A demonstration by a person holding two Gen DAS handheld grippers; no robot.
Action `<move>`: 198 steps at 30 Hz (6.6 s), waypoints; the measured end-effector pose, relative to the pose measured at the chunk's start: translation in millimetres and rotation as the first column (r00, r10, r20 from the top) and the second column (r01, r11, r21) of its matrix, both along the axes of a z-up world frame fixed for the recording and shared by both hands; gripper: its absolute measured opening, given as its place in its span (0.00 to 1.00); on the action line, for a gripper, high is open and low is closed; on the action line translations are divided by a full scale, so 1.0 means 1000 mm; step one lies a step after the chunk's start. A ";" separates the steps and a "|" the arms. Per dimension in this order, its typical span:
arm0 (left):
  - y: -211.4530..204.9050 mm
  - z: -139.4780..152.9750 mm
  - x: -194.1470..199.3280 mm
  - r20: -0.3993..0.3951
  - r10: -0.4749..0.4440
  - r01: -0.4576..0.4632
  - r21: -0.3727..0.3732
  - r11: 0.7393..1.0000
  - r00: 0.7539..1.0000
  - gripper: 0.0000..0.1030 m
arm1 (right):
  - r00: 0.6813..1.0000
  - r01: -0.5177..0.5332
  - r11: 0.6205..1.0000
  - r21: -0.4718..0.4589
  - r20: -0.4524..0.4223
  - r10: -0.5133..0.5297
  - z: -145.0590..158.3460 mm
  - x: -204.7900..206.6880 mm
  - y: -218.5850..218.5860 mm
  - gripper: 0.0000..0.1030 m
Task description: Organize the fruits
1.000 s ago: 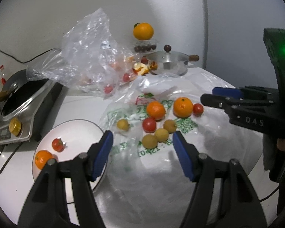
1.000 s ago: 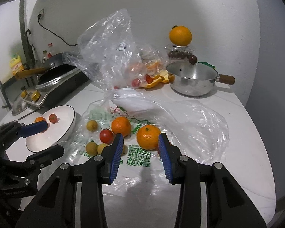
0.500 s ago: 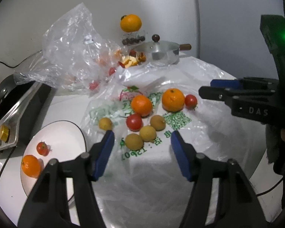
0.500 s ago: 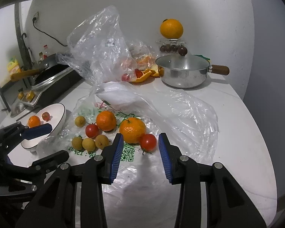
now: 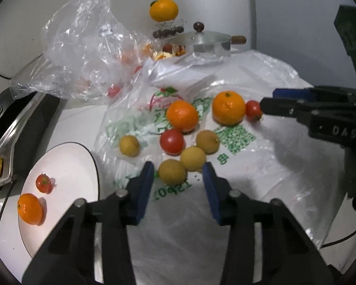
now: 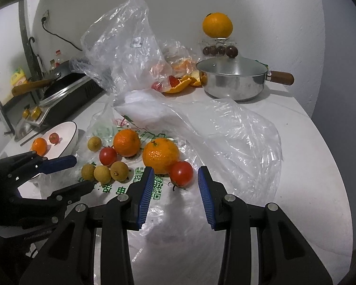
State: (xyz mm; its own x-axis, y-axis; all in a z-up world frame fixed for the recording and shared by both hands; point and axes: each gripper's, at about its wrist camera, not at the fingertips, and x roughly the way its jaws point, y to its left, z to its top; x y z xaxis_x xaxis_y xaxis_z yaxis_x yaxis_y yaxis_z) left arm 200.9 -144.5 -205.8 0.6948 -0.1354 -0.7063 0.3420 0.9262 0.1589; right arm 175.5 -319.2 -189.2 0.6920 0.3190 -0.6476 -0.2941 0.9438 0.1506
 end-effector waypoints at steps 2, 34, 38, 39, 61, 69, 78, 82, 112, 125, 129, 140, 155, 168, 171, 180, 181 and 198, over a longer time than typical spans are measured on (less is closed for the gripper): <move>0.001 -0.004 0.002 -0.010 -0.003 0.003 0.009 1.000 1.000 0.39 | 1.000 -0.007 1.000 0.003 -0.006 0.007 -0.002 0.002 0.001 0.39; 0.000 0.000 -0.005 -0.003 -0.105 0.105 -0.027 0.994 0.994 0.27 | 0.999 0.010 0.997 -0.078 -0.052 -0.014 -0.010 0.016 0.013 0.27; -0.001 -0.003 -0.008 -0.023 -0.123 0.123 -0.030 0.992 0.992 0.27 | 0.999 -0.011 0.997 -0.082 -0.034 0.008 -0.003 0.009 0.018 0.27; -0.002 -0.004 -0.008 -0.024 -0.123 0.122 -0.028 0.992 0.992 0.27 | 0.999 -0.018 0.996 -0.083 -0.031 0.016 -0.002 0.007 0.020 0.27; -0.005 -0.005 -0.004 -0.060 -0.125 0.122 -0.043 0.992 0.990 0.27 | 0.999 -0.031 0.996 -0.080 -0.009 0.031 0.006 -0.004 0.019 0.27; 0.002 0.011 -0.015 -0.023 -0.119 0.117 -0.065 0.991 0.993 0.27 | 0.999 -0.038 0.996 -0.085 0.013 0.040 0.016 -0.014 0.025 0.27; 0.025 0.027 -0.027 0.013 -0.081 0.082 -0.115 0.990 0.997 0.27 | 0.997 -0.058 0.993 -0.100 0.036 0.062 0.027 -0.025 0.040 0.27; 0.038 0.032 -0.033 0.027 -0.064 0.067 -0.126 0.990 0.998 0.27 | 0.996 -0.072 0.992 -0.108 0.046 0.077 0.031 -0.028 0.051 0.27; 0.136 0.032 -0.035 0.054 0.114 -0.103 -0.173 0.979 0.992 0.27 | 0.980 -0.189 0.972 -0.142 0.034 0.196 0.035 -0.028 0.135 0.27; 0.155 0.021 -0.008 0.034 0.166 -0.160 -0.140 0.977 0.985 0.27 | 0.974 -0.224 0.967 -0.124 0.014 0.227 0.028 -0.009 0.147 0.27; 0.157 0.017 0.000 0.022 0.183 -0.179 -0.137 0.974 0.983 0.27 | 0.972 -0.233 0.966 -0.114 0.006 0.235 0.023 -0.002 0.147 0.27; 0.159 0.003 0.017 -0.014 0.199 -0.199 -0.122 0.972 0.980 0.27 | 0.969 -0.247 0.964 -0.099 -0.005 0.248 0.018 0.009 0.148 0.27; 0.170 0.013 0.012 -0.010 0.201 -0.199 -0.191 0.961 0.980 0.51 | 0.968 -0.248 0.959 -0.140 0.005 0.251 0.026 0.007 0.161 0.27; 0.204 0.042 -0.019 0.090 0.238 -0.218 -0.193 0.957 0.967 0.51 | 0.956 -0.287 0.940 -0.187 0.008 0.293 0.033 0.005 0.199 0.27; 0.217 0.041 -0.021 0.090 0.262 -0.241 -0.199 0.950 0.961 0.51 | 0.951 -0.302 0.934 -0.192 0.002 0.309 0.031 0.005 0.209 0.27; 0.246 0.034 -0.023 0.078 0.307 -0.284 -0.221 0.933 0.948 0.51 | 0.942 -0.330 0.921 -0.205 -0.009 0.336 0.026 0.014 0.237 0.27; 0.248 0.033 -0.022 0.077 0.310 -0.286 -0.223 0.932 0.948 0.51 | 0.941 -0.332 0.920 -0.207 -0.011 0.338 0.025 0.016 0.240 0.27; 0.281 0.019 -0.014 0.053 0.354 -0.334 -0.229 0.914 0.934 0.51 | 0.948 -0.319 0.926 -0.200 -0.057 0.314 0.004 0.055 0.275 0.27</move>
State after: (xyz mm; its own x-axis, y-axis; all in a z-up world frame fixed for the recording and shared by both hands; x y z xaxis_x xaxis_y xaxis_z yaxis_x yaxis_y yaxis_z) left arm 186.7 136.2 -186.5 0.7858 -0.0162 -0.6183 -0.0107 0.9991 -0.0398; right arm 230.4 -44.3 -185.3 0.5602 0.3782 -0.7370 -0.5814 0.8133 -0.0246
